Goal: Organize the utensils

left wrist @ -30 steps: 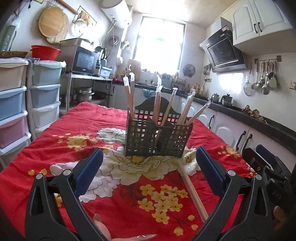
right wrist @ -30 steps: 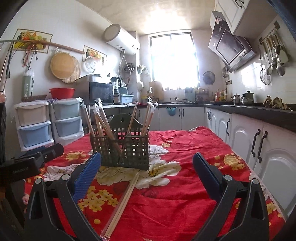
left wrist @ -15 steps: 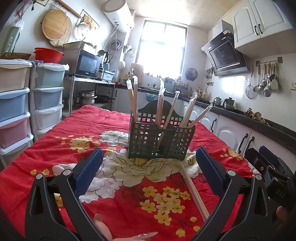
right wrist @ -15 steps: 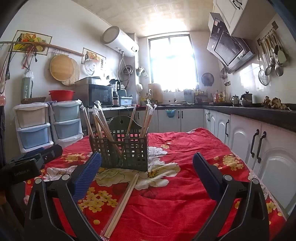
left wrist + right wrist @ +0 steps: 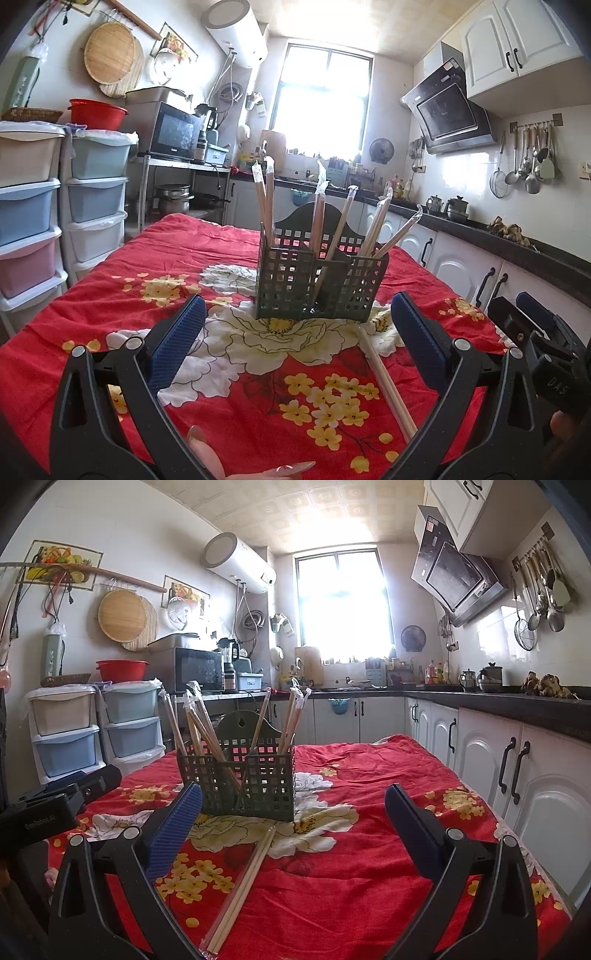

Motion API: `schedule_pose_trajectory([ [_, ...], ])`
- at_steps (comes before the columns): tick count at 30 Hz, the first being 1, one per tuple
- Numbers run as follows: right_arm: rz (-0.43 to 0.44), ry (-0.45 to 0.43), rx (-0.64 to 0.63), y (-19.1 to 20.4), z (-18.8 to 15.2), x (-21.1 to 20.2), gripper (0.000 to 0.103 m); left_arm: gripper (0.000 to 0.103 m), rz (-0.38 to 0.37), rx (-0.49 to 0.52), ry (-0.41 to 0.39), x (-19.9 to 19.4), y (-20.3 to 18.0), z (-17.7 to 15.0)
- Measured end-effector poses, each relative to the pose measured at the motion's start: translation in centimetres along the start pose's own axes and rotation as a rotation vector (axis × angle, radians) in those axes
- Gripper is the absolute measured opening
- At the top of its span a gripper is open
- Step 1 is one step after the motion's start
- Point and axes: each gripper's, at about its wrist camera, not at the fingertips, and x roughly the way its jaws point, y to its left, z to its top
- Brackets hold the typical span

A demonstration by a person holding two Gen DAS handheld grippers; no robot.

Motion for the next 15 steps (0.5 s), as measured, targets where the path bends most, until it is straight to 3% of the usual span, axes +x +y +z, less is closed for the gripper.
schedule_pose_trajectory([
  [15,0.000,0.001,0.000,0.00,-0.01,0.00,0.097,0.092,-0.002,0.000,-0.003,-0.07,0.00,0.14],
])
